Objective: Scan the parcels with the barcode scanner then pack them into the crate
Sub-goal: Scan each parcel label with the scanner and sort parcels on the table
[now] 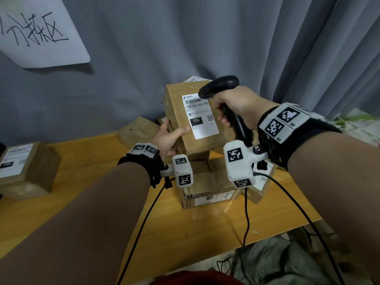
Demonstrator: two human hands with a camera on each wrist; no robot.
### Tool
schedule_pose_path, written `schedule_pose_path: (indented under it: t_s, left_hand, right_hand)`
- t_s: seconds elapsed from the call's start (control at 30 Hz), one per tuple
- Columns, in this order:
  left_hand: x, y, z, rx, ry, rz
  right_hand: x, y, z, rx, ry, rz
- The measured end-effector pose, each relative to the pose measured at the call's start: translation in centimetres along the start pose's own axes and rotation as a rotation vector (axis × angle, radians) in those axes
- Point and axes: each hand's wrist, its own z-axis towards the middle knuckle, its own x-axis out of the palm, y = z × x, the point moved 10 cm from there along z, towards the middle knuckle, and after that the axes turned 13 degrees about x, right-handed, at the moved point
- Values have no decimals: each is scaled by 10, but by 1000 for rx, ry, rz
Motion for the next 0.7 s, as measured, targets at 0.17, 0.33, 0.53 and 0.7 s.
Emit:
schedule_pose_path:
  t_s: [0.17, 0.33, 0.53, 0.7]
  left_hand:
    - [-2, -1, -3, 4, -16, 20]
    - [-30, -2, -9, 40, -119, -50]
    - [-129, -2, -22, 93, -285, -122]
    - [-247, 15, -52, 64, -388, -49]
  right_hand:
    - [2, 3, 3, -80, -8, 98]
    - [8, 4, 12, -198, -101, 106]
    - [77, 2, 25, -179, -6, 176]
    - [191, 16, 21, -152, 153, 70]
